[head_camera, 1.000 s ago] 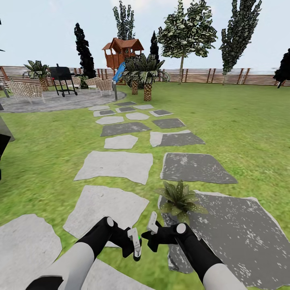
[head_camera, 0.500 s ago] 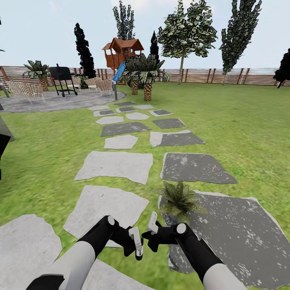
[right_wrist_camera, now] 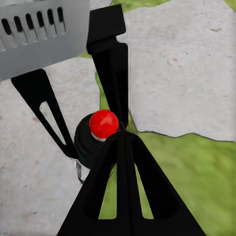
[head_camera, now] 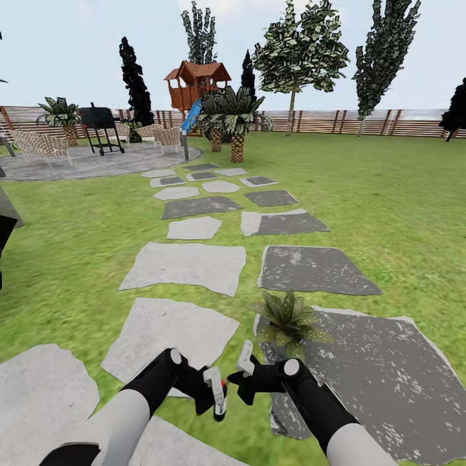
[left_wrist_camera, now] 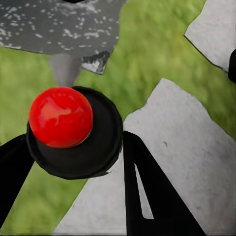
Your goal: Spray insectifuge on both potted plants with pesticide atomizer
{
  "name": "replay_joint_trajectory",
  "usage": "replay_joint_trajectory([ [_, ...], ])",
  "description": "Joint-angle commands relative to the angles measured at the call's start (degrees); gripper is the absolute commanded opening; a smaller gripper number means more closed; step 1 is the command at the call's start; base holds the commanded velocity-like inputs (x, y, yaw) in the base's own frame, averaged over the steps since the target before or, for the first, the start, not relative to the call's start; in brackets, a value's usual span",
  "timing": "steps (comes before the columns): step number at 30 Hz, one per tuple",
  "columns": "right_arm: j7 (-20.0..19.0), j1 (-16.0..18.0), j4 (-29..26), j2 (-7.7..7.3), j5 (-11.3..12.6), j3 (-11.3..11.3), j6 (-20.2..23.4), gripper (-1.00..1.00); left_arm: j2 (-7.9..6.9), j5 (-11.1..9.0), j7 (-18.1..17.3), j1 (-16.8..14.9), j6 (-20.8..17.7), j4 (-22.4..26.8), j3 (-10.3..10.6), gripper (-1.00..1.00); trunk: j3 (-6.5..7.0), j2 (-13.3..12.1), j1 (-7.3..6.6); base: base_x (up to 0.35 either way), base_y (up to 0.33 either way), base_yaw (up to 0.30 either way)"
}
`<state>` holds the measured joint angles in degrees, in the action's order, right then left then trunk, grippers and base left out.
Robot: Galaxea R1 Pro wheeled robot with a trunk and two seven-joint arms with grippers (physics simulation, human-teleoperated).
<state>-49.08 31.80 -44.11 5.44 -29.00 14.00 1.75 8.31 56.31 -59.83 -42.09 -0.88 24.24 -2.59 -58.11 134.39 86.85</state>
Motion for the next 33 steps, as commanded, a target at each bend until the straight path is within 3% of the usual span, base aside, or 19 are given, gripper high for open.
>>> replay_joint_trajectory([
  [1,-0.2,0.02,-0.1,0.01,-0.26,-0.03,0.19,-1.0,-0.19,0.61,-0.29,0.12,-0.11,0.08,-0.26,-1.0,-0.05,0.02,-0.01,0.0,0.0,0.0],
  [11,0.02,-0.06,0.39,-0.61,-0.5,-0.08,0.09,-1.0,-9.64,0.47,0.71,0.51,-0.82,0.0,-0.75,-1.0,-0.05,0.02,-0.01,0.0,0.0,0.0],
  [13,0.38,-0.24,2.32,-1.7,-0.41,-0.15,-0.15,-1.0,-10.71,-0.51,3.14,0.55,-0.79,-0.37,-1.76,-1.0,-0.05,0.02,-0.01,0.0,0.0,0.0],
  [15,1.72,-0.36,6.24,-2.66,-0.18,-0.43,-1.23,-1.0,-10.91,-3.67,9.18,0.84,-0.59,-0.73,-5.18,-1.0,-0.05,0.02,-0.01,0.0,0.0,0.0],
  [17,9.33,-0.68,10.43,-3.1,0.03,-1.55,-5.85,-1.0,-10.68,-8.21,15.94,1.31,-0.48,-0.86,-8.44,-1.0,-0.05,0.02,-0.01,0.0,0.0,0.0],
  [20,28.22,-2.41,18.24,-3.13,0.25,-6.92,-13.94,-1.0,-10.34,-15.8,24.93,2.45,-0.37,-2.24,-9.98,-1.0,-0.05,0.02,-0.01,0.0,0.0,0.0],
  [21,33.5,-2.64,21.32,-3.1,0.26,-8.53,-16.85,1.0,-10.29,-18.64,28.47,3.07,-0.32,-3.28,-10.11,-1.0,-0.05,0.02,-0.01,0.0,0.0,0.0],
  [22,36.36,-2.75,23.3,-3.07,0.26,-9.23,-18.96,1.0,-10.27,-20.64,30.87,3.32,-0.27,-4.09,-10.15,-1.0,-0.05,0.02,-0.01,0.0,0.0,0.0],
  [24,44.37,-2.88,27.92,-2.8,0.3,-10.22,-25.23,1.0,-10.28,-27.7,37.62,3.66,0.13,-7.94,-10.22,-1.0,-0.05,0.02,-0.01,0.0,0.0,0.0],
  [26,50.81,-3.4,29.66,-2.74,0.33,-10.45,-28.38,1.0,-10.26,-31.19,40.78,3.83,3.1,-10.63,-10.23,-1.0,-0.05,0.02,-0.01,0.0,0.0,0.0],
  [29,57.85,-6.02,31.36,-2.65,0.35,-10.55,-32.92,1.0,-10.4,-32.82,42.97,4.58,8.78,-13.61,-10.28,-1.0,-0.05,0.02,-0.01,0.0,0.0,0.0],
  [33,60.99,-9.91,31.86,-2.86,0.37,-10.8,-37.38,1.0,-10.41,-33.92,46.81,6.2,10.82,-14.81,-10.28,-1.0,-0.05,0.02,-0.01,0.0,0.0,0.0],
])
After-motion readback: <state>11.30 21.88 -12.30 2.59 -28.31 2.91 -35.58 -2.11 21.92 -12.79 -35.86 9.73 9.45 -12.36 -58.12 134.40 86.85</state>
